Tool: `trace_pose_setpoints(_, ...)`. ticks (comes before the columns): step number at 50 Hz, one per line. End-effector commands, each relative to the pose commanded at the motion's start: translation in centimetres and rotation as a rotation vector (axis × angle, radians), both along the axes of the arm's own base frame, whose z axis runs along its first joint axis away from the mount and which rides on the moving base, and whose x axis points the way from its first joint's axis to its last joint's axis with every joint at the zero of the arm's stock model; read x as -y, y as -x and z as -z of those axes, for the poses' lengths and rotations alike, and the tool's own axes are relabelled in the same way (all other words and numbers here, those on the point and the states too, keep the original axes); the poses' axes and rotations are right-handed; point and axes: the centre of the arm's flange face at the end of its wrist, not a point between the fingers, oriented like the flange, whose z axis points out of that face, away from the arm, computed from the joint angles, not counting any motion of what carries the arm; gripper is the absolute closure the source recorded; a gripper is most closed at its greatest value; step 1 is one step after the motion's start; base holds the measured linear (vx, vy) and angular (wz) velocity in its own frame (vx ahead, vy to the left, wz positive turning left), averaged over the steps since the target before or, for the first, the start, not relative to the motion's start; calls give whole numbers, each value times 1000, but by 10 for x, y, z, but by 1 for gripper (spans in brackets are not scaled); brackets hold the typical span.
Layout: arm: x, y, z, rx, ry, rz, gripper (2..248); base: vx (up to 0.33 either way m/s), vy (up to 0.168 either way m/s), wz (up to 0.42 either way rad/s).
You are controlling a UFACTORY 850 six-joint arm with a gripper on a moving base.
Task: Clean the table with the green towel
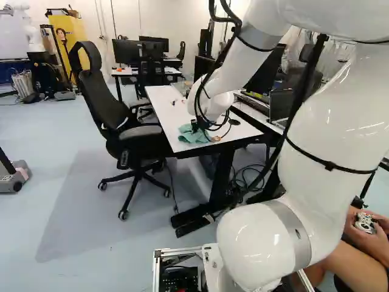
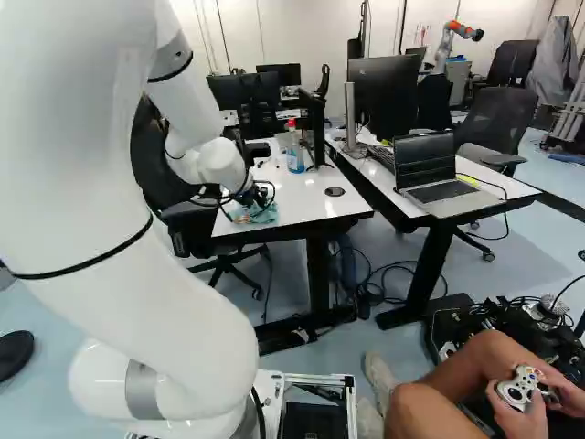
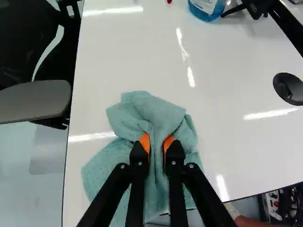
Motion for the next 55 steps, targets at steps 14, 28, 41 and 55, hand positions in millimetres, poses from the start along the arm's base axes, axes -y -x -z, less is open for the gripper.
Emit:
trace_pose_setpoints(14,0,2,-6,14,-1,0,199,0,0,0)
trace_pose_setpoints(28,0,6,-20,18,-5,4,199,0,0,0)
trace_pose_setpoints(41,-2,7,-32,-9,-9,6,199,0,0,0)
trace_pose_setpoints(55,-7,10,-44,-56,-13,3,199,0,0,0)
